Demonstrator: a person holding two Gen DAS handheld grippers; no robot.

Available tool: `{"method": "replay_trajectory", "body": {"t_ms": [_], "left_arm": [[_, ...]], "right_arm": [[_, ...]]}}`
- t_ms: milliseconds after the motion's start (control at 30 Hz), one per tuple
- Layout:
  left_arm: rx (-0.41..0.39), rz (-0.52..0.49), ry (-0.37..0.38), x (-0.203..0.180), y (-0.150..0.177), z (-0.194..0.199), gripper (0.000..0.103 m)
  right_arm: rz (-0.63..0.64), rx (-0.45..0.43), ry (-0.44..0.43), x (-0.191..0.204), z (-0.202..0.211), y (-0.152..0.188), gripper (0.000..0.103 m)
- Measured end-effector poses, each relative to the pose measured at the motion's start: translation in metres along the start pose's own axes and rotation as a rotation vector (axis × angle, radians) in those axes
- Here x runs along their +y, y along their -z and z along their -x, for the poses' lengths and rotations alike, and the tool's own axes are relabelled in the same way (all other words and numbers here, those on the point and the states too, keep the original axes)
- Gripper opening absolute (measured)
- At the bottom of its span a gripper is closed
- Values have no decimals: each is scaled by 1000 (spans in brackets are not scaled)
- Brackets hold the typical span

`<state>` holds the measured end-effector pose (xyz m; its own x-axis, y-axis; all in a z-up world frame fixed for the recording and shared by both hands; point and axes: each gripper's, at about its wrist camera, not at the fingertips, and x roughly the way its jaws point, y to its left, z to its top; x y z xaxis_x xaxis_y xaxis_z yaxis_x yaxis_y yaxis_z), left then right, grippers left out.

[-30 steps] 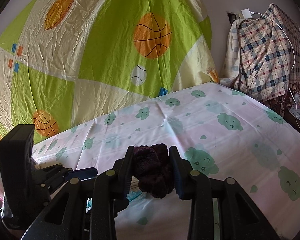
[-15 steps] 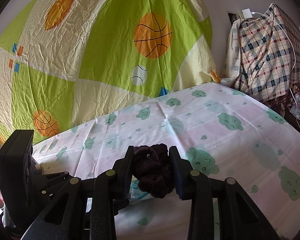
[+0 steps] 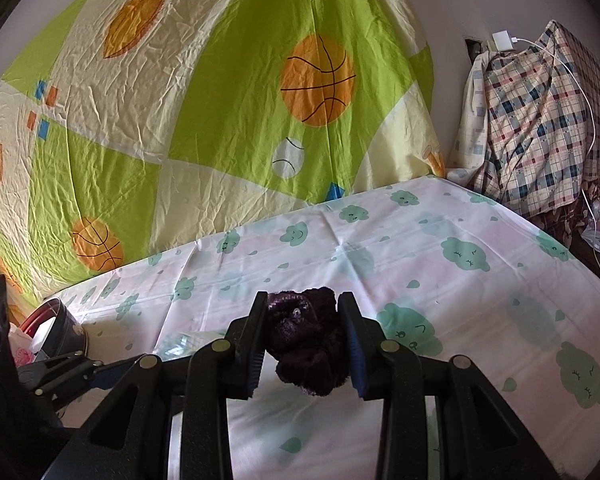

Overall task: Organize soft objects
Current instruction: 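Carry swab bag with left tool while right tool carries scrunchie toward the tin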

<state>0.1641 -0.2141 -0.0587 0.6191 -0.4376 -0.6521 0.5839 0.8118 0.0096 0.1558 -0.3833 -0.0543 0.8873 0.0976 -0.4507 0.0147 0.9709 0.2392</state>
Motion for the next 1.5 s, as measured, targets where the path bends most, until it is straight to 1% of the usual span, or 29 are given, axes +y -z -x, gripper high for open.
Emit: {"method": "replay_trajectory", "body": {"t_ms": [200, 300, 467, 600, 733, 933, 1133, 1300, 1500], "left_arm": [[-71, 60, -84, 11, 8, 20, 43], [-102, 105, -116, 19, 13, 30, 43], [-142, 178, -164, 33, 23, 47, 43], [-175, 211, -202, 39, 31, 59, 43], [-229, 243, -223, 45, 40, 75, 43], [-275, 260, -268, 47, 50, 92, 43], [-301, 260, -303, 46, 59, 106, 43], [-318, 265, -322, 47, 67, 117, 43], [-335, 273, -334, 51, 75, 129, 43]], "right_arm": [[52, -30, -20, 12, 6, 2, 37], [67, -40, -30, 17, 8, 4, 37], [87, -54, -38, 25, 11, 6, 37], [110, -68, -48, 35, 16, 10, 37], [130, -77, -65, 46, 20, 14, 37], [166, -106, -81, 59, 27, 19, 37], [205, -132, -112, 76, 37, 26, 37], [247, -160, -137, 94, 46, 34, 37], [261, -162, -163, 109, 50, 40, 37]]}}
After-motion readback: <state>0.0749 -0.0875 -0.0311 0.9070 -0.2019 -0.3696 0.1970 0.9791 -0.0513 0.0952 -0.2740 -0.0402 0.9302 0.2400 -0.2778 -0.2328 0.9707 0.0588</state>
